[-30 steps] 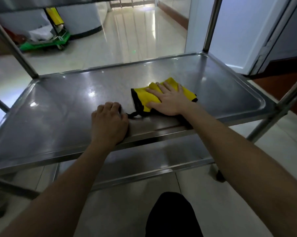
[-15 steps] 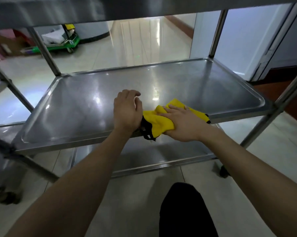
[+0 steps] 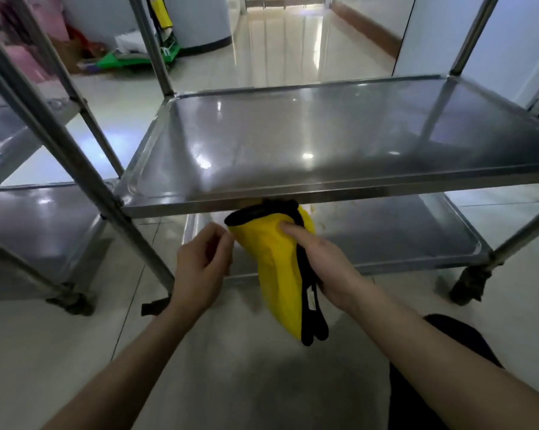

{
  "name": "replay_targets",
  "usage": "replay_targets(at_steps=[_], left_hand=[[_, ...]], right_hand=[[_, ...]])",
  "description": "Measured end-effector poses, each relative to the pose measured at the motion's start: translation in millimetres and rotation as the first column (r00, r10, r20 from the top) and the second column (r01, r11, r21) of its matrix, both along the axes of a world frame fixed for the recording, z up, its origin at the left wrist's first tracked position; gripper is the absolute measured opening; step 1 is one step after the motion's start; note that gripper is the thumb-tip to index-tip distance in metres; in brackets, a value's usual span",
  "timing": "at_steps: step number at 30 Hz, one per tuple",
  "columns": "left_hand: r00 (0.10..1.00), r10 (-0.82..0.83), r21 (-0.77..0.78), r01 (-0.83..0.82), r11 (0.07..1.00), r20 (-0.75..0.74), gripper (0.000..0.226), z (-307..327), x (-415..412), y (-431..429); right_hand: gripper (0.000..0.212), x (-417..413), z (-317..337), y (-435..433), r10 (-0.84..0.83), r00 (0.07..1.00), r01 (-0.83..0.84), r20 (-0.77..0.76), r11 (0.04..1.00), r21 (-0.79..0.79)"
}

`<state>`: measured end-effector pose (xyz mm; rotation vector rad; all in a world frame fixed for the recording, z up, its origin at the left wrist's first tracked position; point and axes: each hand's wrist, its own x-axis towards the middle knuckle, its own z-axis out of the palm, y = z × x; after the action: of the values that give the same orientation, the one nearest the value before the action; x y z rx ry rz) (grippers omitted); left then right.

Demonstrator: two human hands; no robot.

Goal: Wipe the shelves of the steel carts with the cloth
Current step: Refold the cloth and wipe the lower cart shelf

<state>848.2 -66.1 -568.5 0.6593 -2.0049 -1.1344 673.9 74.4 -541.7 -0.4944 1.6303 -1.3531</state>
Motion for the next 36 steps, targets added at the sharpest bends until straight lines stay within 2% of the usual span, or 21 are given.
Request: replay_targets(at_steps=[3, 7, 9, 11, 13, 15, 18, 21, 23, 25, 27, 31, 33, 36], left_hand=[[0.965, -0.228, 0.257, 0.19, 0.948, 0.127, 0.048, -26.4, 10.4, -3.1], [0.937, -0.265, 0.417, 0.152, 0.896, 0.229, 0.061, -70.0, 20.0, 3.8], [0.905, -0.324, 0.425, 0.188, 0.886, 0.276, 0.072, -85.3, 21.8, 4.6], [0.883, -0.328, 0.342, 0.21, 0.916, 0.335, 0.084, -98.0, 25.0, 3.9], [0.887, -0.297, 0.25, 0.217, 0.944, 0.352, 0.087, -101.6, 28.1, 3.2], [0.908, -0.257, 0.22, 0.191, 0.957, 0.332, 0.078, -98.4, 31.8, 3.1], [0.918, -0.169, 0.17, 0.114, 0.979, 0.358, 0.067, -85.7, 31.6, -0.7], [0.891, -0.26, 0.285, 0.156, 0.946, 0.373, 0.052, -75.9, 29.0, -9.5], [0.919, -0.274, 0.416, 0.139, 0.899, 0.283, 0.034, -71.6, 30.0, -12.4], [0.954, -0.209, 0.512, 0.073, 0.856, 0.213, 0.018, -72.0, 30.9, -14.1], [0.963, -0.188, 0.564, 0.048, 0.825, 0.193, 0.018, -73.7, 33.1, -13.6], [0.94, -0.195, 0.468, 0.044, 0.883, 0.278, 0.019, -80.4, 35.2, -11.1], [0.927, -0.208, 0.393, 0.074, 0.917, 0.313, 0.029, -80.0, 34.3, -6.6], [0.919, -0.206, 0.309, 0.099, 0.946, 0.336, 0.014, -81.5, 33.1, -10.1]], right_hand=[[0.041, 18.1, -33.6, -18.9, -0.009, 0.989, 0.001, 0.149, 0.999, 0.052], [0.045, 27.3, -72.4, -31.4, 0.058, 0.988, -0.064, 0.141, 0.997, 0.041], [0.033, 33.4, -90.4, -28.7, 0.102, 0.993, -0.103, 0.053, 0.994, 0.02], [0.024, 39.9, -102.3, -24.7, 0.104, 0.993, -0.104, -0.05, 0.995, 0.001], [0.025, 43.5, -102.5, -21.6, 0.113, 0.987, -0.114, -0.112, 0.993, -0.003], [0.029, 46.3, -98.4, -18.6, 0.113, 0.989, -0.119, -0.091, 0.992, -0.053], [0.032, 47.1, -97.3, -17.5, -0.022, 0.999, 0.027, 0.039, 0.991, -0.128], [0.033, 33.4, -96.4, -25.1, -0.147, 0.988, 0.151, 0.054, 0.985, -0.084], [0.044, 22.2, -93.2, -29.1, -0.08, 0.991, 0.094, 0.111, 0.987, -0.131], [0.057, 21.8, -91.8, -28.6, 0.043, 0.989, -0.014, 0.145, 0.98, -0.196], [0.064, 26.7, -95.2, -28.8, 0.102, 0.992, -0.089, 0.074, 0.983, -0.157], [0.054, 33.3, -101.6, -33.0, 0.105, 0.994, -0.102, 0.035, 0.991, -0.09], [0.061, 37.0, -103.9, -34.0, 0.056, 0.998, -0.056, 0.019, 0.997, -0.044], [0.048, 34.1, -110.0, -32.9, 0.003, 0.998, 0.001, -0.056, 0.997, 0.072]])
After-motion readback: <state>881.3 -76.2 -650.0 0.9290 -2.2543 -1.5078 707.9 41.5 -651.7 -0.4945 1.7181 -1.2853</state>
